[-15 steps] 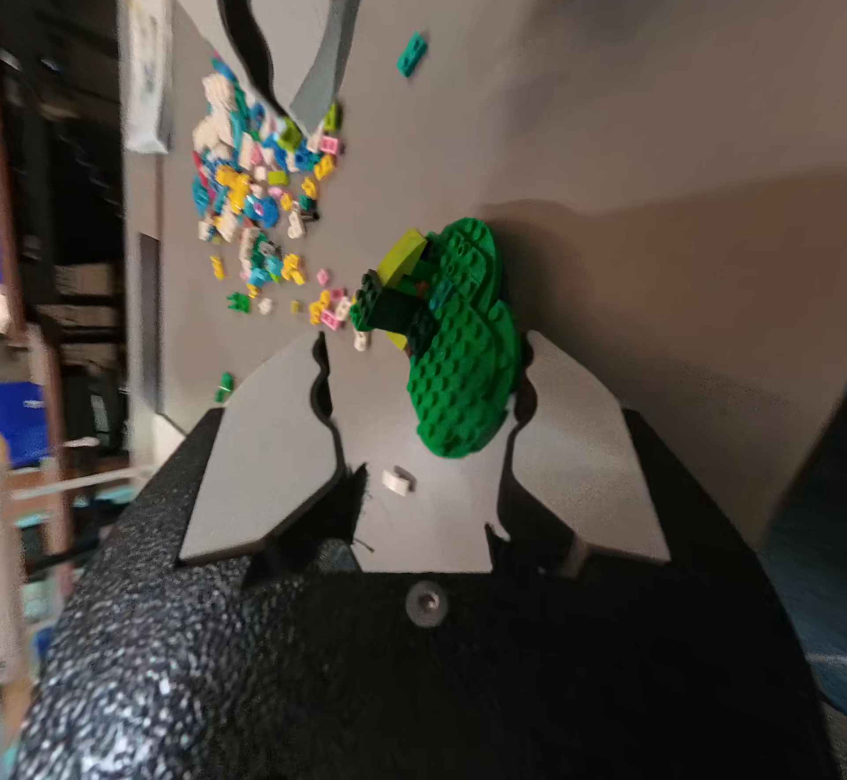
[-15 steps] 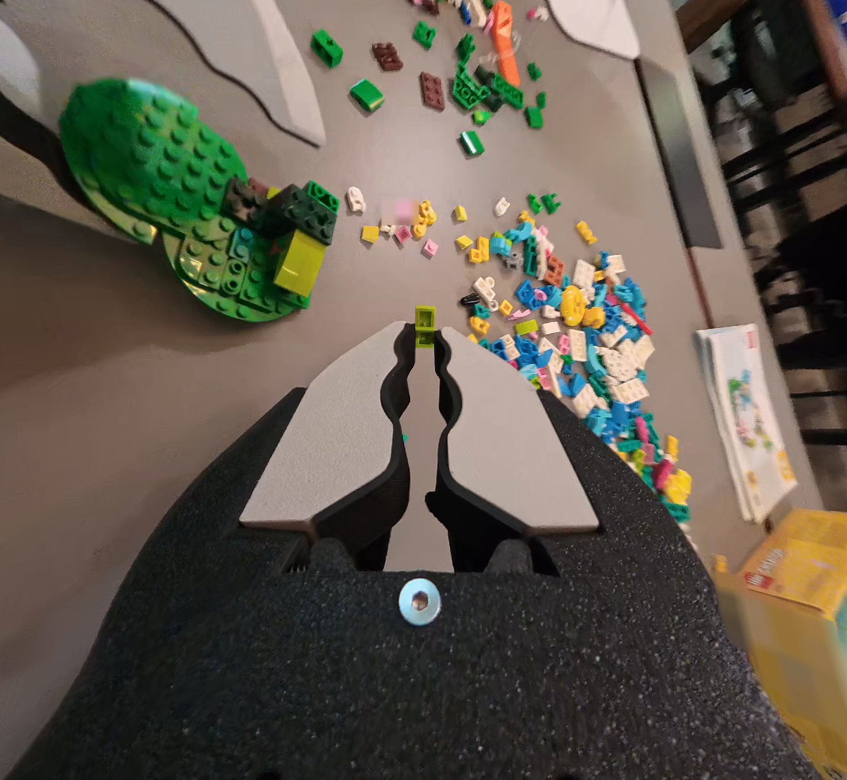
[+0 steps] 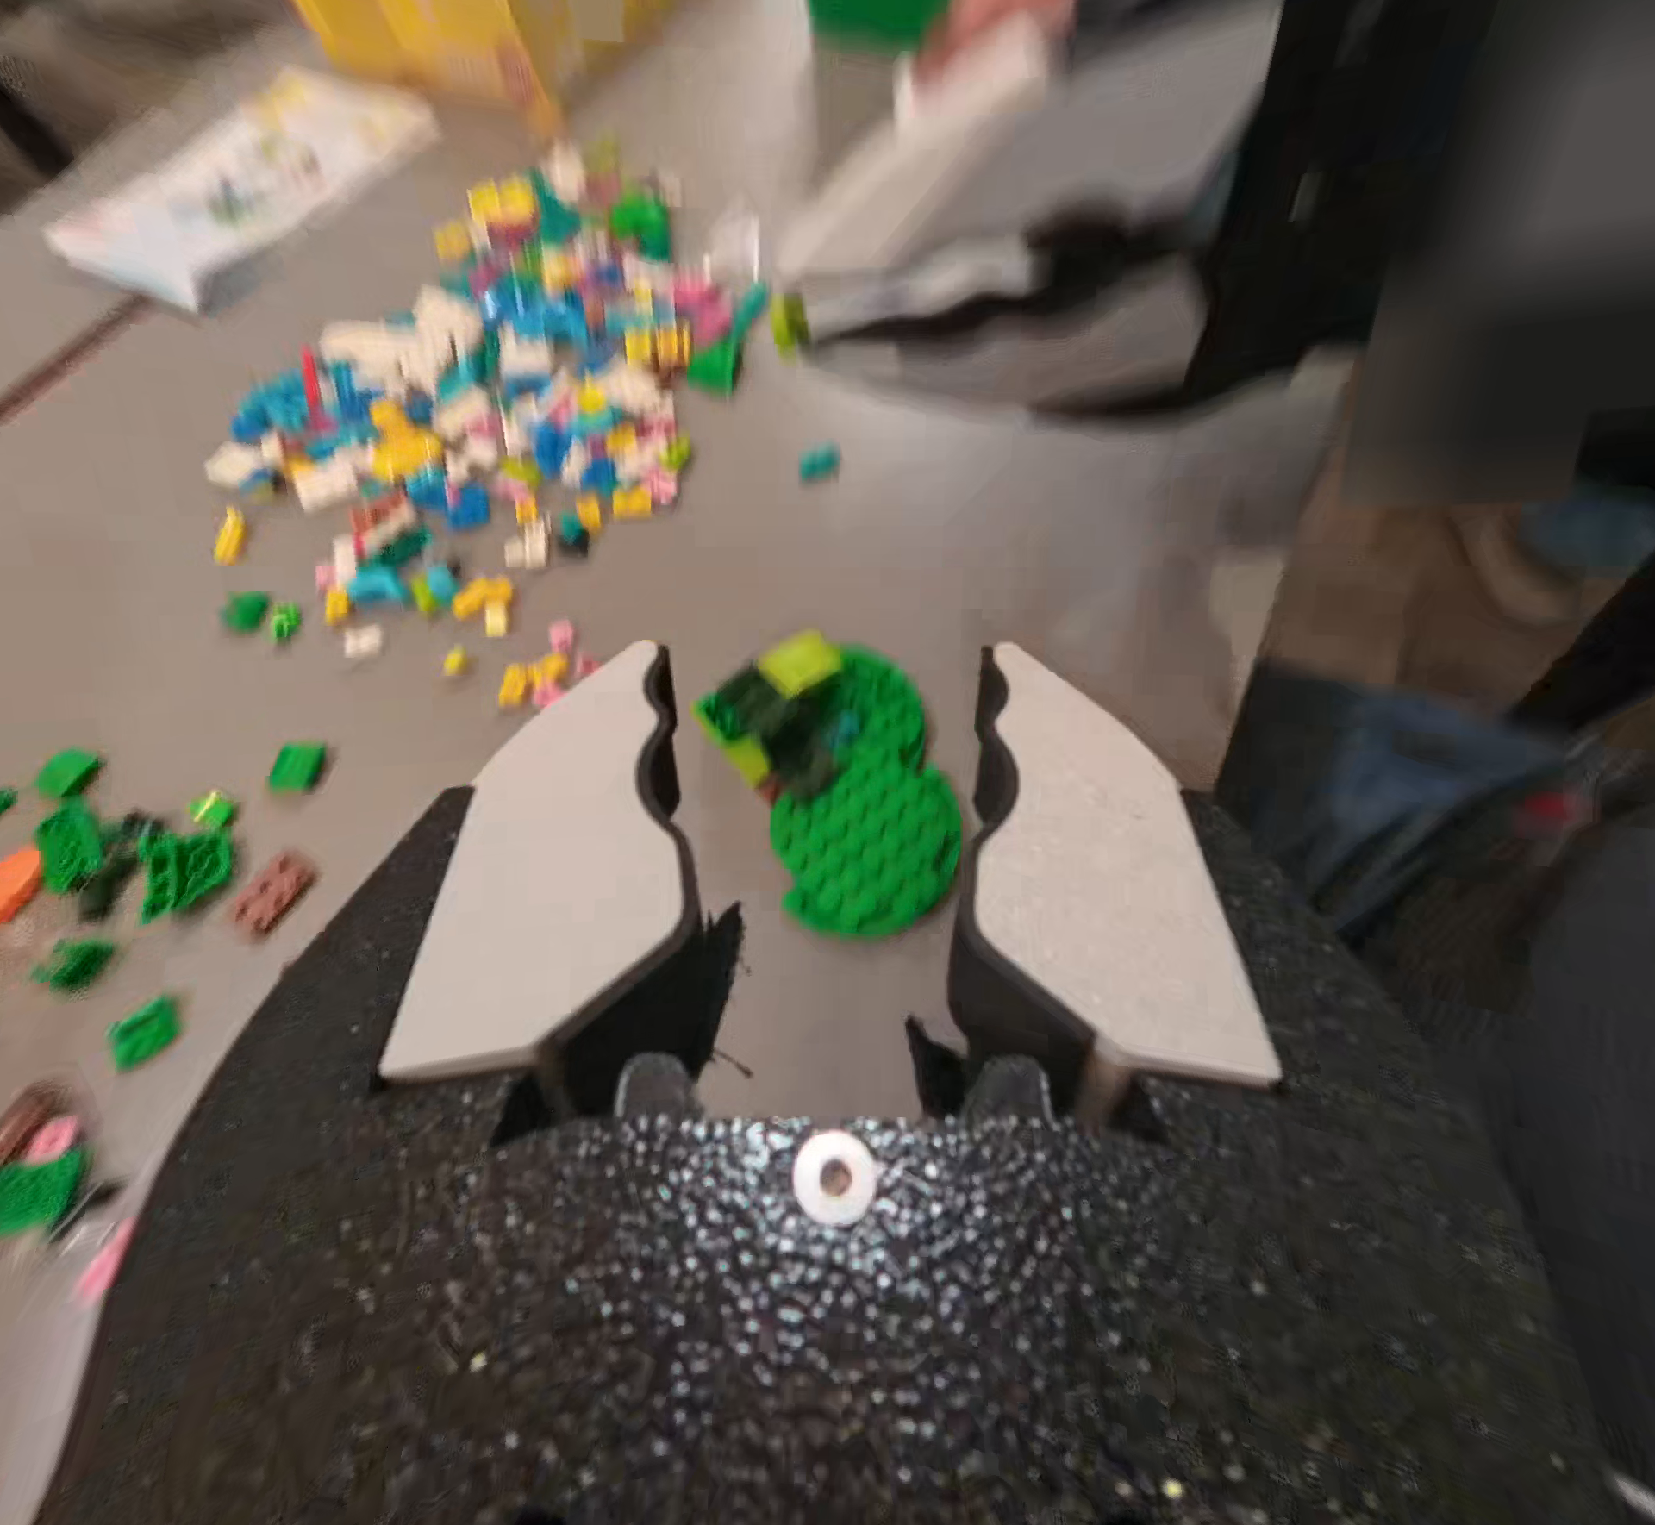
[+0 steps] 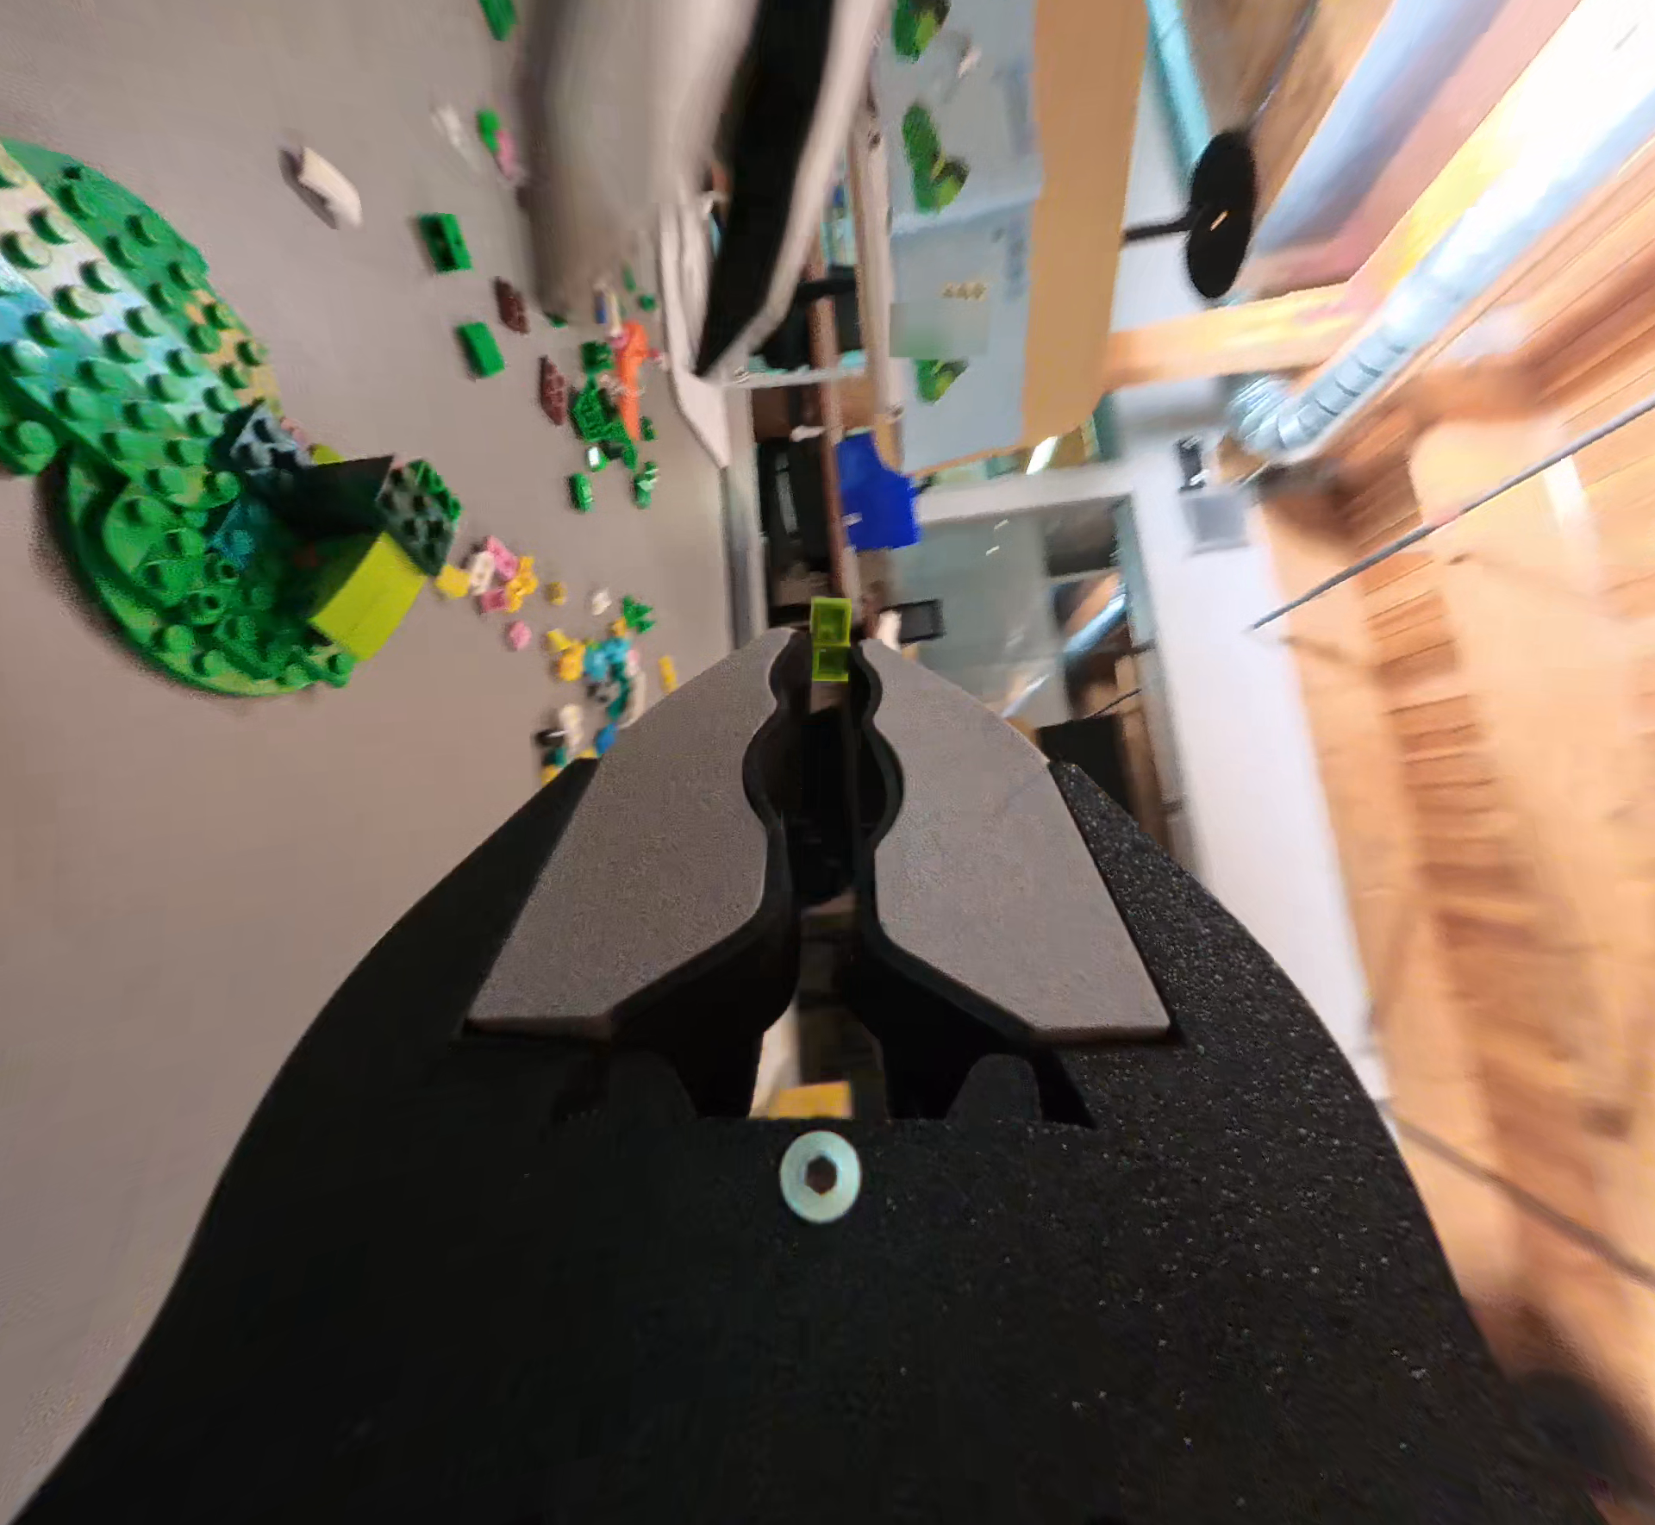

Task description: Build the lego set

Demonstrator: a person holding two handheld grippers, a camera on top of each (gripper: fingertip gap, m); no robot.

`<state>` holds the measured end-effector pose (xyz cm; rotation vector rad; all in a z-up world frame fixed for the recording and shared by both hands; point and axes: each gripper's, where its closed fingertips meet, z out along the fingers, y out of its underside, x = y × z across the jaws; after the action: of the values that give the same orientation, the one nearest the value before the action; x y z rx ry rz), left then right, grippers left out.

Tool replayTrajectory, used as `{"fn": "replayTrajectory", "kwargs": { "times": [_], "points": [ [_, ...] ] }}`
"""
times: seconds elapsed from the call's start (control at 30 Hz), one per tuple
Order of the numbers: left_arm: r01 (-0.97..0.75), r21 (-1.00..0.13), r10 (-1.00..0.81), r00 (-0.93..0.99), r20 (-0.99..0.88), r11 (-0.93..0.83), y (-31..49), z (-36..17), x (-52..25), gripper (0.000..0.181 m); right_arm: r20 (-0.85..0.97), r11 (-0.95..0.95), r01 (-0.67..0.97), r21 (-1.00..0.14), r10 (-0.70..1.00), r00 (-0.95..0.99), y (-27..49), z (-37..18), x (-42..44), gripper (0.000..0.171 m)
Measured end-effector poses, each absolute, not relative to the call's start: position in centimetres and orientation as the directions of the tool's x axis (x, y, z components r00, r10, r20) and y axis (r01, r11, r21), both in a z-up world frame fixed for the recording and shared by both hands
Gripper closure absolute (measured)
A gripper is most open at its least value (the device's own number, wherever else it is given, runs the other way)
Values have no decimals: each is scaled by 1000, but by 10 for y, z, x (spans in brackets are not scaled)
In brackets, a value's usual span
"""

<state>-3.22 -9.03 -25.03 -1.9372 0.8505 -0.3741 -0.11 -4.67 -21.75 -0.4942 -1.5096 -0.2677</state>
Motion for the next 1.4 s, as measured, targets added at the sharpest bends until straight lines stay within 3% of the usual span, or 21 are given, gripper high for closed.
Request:
{"fn": "replayTrajectory", "kwargs": {
  "times": [0.1,0.2,0.47,0.6,0.67,0.73,0.83,0.9,0.97,1.1,1.4],
  "points": [
    [-237,-951,-721,692,-23,-197,-86,-216,-27,136,996,899,437,43,-75,54,-64,-209,-12,164],
    [-257,-960,-718,689,-99,-114,-83,-208,-28,155,980,899,407,162,-194,40,-78,-206,-18,164],
    [-348,-936,-744,640,-193,-56,-85,-213,-15,177,962,888,393,240,-271,24,-87,-206,-20,164],
    [-406,-914,-727,630,-273,-8,-83,-216,-16,179,961,889,386,246,-276,23,-86,-208,-21,164],
    [-460,-885,-693,615,-377,74,-82,-214,-20,179,988,911,390,136,-155,17,-80,-213,-20,154],
    [-535,-813,-631,554,-543,229,-83,-212,-23,179,981,911,382,-154,187,-49,-74,-229,-18,152],
    [-645,-617,-501,389,-773,450,-91,-216,-22,179,662,678,251,-691,733,-157,-95,-234,-14,152],
    [-685,-489,-409,294,-864,540,-95,-222,-21,179,393,435,224,-872,895,-210,-101,-225,-12,153],
    [-684,-415,-351,240,-905,600,-100,-226,-18,179,200,256,245,-935,952,-231,-101,-220,-13,152],
    [-693,-334,-275,200,-941,639,-103,-227,-17,179,-58,70,371,-926,945,-322,-113,-234,-15,153],
    [-704,-289,-263,149,-953,649,-103,-232,-17,179,-70,60,363,-930,940,-334,-113,-237,-19,162]
  ]
}}
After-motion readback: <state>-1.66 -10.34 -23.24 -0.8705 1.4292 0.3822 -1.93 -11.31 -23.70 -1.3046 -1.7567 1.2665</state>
